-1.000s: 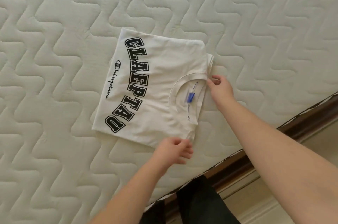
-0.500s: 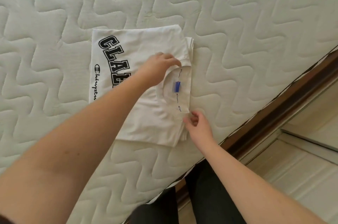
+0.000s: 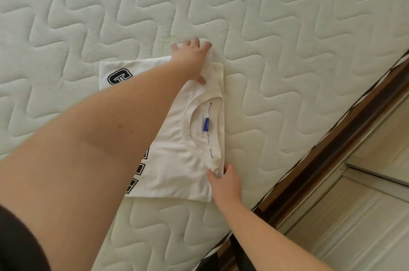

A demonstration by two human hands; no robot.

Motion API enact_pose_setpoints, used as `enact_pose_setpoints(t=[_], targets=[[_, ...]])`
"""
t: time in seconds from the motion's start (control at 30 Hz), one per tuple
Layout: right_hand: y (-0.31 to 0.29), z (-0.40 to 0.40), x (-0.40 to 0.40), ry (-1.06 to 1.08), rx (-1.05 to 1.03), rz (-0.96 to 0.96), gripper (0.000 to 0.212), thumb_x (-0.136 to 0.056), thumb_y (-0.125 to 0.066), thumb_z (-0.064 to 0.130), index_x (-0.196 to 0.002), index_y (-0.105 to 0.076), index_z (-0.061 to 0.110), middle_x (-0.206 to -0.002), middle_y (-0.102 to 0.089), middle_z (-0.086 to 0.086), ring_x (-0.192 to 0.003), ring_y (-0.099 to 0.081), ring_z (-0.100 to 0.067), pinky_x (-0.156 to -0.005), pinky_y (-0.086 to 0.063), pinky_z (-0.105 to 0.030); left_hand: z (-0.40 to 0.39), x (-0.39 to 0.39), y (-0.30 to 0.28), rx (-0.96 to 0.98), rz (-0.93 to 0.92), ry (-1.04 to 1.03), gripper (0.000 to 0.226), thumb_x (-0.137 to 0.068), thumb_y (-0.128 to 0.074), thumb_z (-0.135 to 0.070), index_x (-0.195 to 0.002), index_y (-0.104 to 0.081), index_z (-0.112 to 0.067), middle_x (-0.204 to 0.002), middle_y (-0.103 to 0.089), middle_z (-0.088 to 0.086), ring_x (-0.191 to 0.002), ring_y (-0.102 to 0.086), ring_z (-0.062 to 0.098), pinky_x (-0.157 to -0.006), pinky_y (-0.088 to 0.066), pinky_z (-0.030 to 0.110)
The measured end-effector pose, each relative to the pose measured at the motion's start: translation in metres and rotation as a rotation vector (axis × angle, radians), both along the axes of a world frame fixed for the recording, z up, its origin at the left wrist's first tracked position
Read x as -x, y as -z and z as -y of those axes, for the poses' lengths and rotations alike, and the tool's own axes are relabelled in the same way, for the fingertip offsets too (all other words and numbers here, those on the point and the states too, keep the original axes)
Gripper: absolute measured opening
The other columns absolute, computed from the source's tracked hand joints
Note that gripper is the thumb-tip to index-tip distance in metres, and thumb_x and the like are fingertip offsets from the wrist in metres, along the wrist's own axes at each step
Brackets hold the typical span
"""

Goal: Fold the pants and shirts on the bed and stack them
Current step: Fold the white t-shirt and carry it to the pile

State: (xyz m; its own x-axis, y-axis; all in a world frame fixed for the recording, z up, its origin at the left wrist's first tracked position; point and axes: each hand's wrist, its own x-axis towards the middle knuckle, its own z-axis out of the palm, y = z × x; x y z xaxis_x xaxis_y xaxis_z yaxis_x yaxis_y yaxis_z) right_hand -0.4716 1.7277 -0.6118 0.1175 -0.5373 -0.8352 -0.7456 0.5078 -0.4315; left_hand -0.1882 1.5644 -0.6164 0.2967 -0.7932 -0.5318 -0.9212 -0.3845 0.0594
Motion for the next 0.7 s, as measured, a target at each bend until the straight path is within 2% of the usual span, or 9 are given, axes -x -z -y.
enact_pose_setpoints(t=[0.1,0.17,0.27,0.37,0.43,0.5,0.57,0.63,0.7], targets=[[0.001,-0.006,0.004,0.016,-0.095,-0.021,0.036,-0.083,-0.073,0.043,-0.103,-0.047,0.027,-0.093,-0.055,0.015,-0.091,-0.059,-0.014,-0.073,-0.045,-0.025,0.003,-0.008,0.003,-0.02,-0.099,-0.217,0.093,-0.059,-0.088,-0.053,-0.134,-0.041,-0.023,-0.126,-0.053,0.003,-0.12,-0.049,0.029,-0.097,-0.037,0.051],[0.001,-0.006,0.01,-0.018,-0.145,-0.009,0.041,-0.079,-0.076,0.046,-0.105,-0.05,0.03,-0.096,-0.056,0.016,-0.09,-0.056,-0.01,-0.077,-0.045,-0.024,0.002,-0.017,0.003,-0.052,-0.163,-0.29,0.084,-0.059,-0.086,-0.054,-0.127,-0.049,-0.023,-0.113,-0.058,-0.002,-0.107,-0.056,0.028,-0.092,-0.042,0.044],[0.0,-0.002,0.018,-0.011,-0.271,0.02,0.031,-0.077,-0.078,0.047,-0.094,-0.062,0.028,-0.094,-0.066,0.012,-0.086,-0.061,-0.007,-0.064,-0.044,-0.018,-0.001,-0.025,0.0,-0.137,-0.174,-0.198,0.072,-0.063,-0.083,-0.058,-0.118,-0.062,-0.015,-0.104,-0.06,0.002,-0.091,-0.055,0.027,-0.078,-0.046,0.038],[-0.004,-0.006,0.026,0.151,-0.402,0.081,0.029,-0.077,-0.079,0.047,-0.094,-0.069,0.025,-0.095,-0.073,0.008,-0.088,-0.065,-0.008,-0.064,-0.046,-0.018,-0.007,-0.027,-0.004,-0.107,-0.206,-0.076,0.061,-0.068,-0.082,-0.052,-0.115,-0.065,-0.019,-0.111,-0.057,0.003,-0.101,-0.056,0.028,-0.085,-0.048,0.041],[-0.008,-0.013,0.032,0.314,-0.5,0.167,0.027,-0.08,-0.076,0.045,-0.1,-0.07,0.028,-0.095,-0.075,0.011,-0.09,-0.068,-0.008,-0.067,-0.048,-0.018,-0.012,-0.029,-0.006,-0.072,-0.293,-0.052,0.04,-0.07,-0.082,-0.043,-0.101,-0.066,-0.024,-0.103,-0.061,0.0,-0.098,-0.059,0.027,-0.078,-0.049,0.038],[-0.009,-0.025,0.037,0.566,-0.59,0.278,0.031,-0.084,-0.07,0.043,-0.111,-0.066,0.028,-0.105,-0.075,0.008,-0.101,-0.068,-0.01,-0.08,-0.051,-0.022,-0.018,-0.03,-0.013,-0.053,-0.347,-0.076,0.026,-0.07,-0.082,-0.037,-0.086,-0.062,-0.03,-0.084,-0.061,-0.005,-0.085,-0.06,0.023,-0.063,-0.043,0.031],[-0.009,-0.037,0.037,0.72,-0.631,0.337,0.045,-0.081,-0.064,0.051,-0.118,-0.061,0.027,-0.117,-0.07,0.003,-0.111,-0.062,-0.012,-0.098,-0.044,-0.028,-0.021,-0.033,-0.018,-0.042,-0.375,-0.09,0.026,-0.07,-0.082,-0.035,-0.08,-0.059,-0.032,-0.078,-0.06,-0.008,-0.08,-0.059,0.022,-0.06,-0.039,0.029],[-0.012,-0.048,0.033,0.761,-0.65,0.361,0.056,-0.077,-0.061,0.055,-0.125,-0.054,0.027,-0.125,-0.063,0.0,-0.115,-0.057,-0.013,-0.106,-0.037,-0.03,-0.026,-0.034,-0.02,-0.042,-0.392,-0.08,0.032,-0.069,-0.083,-0.034,-0.086,-0.056,-0.034,-0.081,-0.059,-0.01,-0.08,-0.058,0.021,-0.063,-0.041,0.031],[-0.016,-0.055,0.028,0.736,-0.657,0.351,0.058,-0.076,-0.062,0.052,-0.126,-0.052,0.026,-0.131,-0.059,-0.002,-0.121,-0.054,-0.016,-0.112,-0.034,-0.032,-0.03,-0.034,-0.02,-0.047,-0.399,-0.076,0.048,-0.067,-0.086,-0.034,-0.104,-0.056,-0.034,-0.091,-0.058,-0.009,-0.084,-0.056,0.02,-0.07,-0.045,0.034]])
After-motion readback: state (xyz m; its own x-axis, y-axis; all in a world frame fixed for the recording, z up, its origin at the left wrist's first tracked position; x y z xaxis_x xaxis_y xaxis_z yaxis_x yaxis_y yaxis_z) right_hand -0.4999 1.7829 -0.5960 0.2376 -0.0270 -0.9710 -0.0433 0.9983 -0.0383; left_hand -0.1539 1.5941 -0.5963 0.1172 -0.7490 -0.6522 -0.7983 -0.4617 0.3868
